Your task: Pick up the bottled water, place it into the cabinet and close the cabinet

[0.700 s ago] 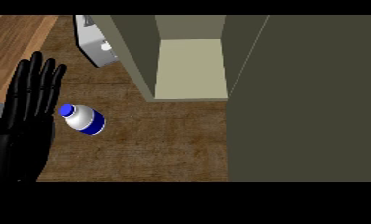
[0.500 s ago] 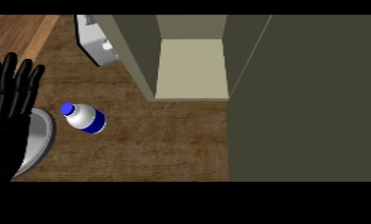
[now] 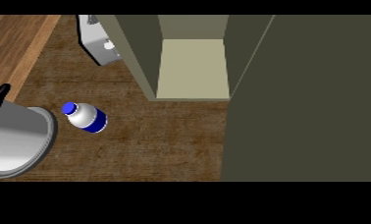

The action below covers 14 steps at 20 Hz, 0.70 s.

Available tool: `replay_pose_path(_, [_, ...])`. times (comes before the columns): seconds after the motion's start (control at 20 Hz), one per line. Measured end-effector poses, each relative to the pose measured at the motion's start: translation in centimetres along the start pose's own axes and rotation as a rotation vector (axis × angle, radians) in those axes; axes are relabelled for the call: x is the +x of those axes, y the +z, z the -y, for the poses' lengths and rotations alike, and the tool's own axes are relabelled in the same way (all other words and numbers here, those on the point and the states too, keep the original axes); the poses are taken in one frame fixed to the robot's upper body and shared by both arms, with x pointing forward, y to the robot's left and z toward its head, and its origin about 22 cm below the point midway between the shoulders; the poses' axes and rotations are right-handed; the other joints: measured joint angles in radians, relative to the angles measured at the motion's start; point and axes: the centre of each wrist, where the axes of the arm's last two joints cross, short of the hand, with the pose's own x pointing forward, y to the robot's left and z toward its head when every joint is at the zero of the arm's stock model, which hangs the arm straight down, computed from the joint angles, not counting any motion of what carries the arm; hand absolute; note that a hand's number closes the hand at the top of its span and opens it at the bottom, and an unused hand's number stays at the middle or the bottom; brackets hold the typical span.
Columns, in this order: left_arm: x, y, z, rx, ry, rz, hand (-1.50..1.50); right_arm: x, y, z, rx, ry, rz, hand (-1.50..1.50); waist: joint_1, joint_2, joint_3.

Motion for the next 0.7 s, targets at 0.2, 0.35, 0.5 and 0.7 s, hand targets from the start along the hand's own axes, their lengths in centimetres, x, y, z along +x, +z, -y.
replay_pose_path(0.2, [1.5, 0.4, -1.4, 0.005, 0.022, -0.028, -1.5, 1.9, 0.5, -1.3, 0.021, -0.022, -0.01, -1.5, -0.001, 0.001, 0.0])
replay_pose_path(0.35, [2.4, 1.3, -1.7, 0.012, 0.026, -0.047, -1.5, 2.8, 0.5, -2.1, 0.026, -0.03, -0.01, -1.5, 0.0, 0.002, 0.001])
replay_pose_path(0.5, [3.1, 1.4, -2.0, 0.013, 0.029, -0.065, -1.5, 2.9, 0.5, -3.2, 0.032, -0.039, -0.011, -1.5, -0.001, 0.002, 0.001])
replay_pose_path(0.7, [3.2, 1.8, -1.8, 0.024, 0.025, -0.101, -1.5, 3.5, 0.2, -3.8, 0.032, -0.07, -0.016, -1.5, -0.001, 0.002, 0.001])
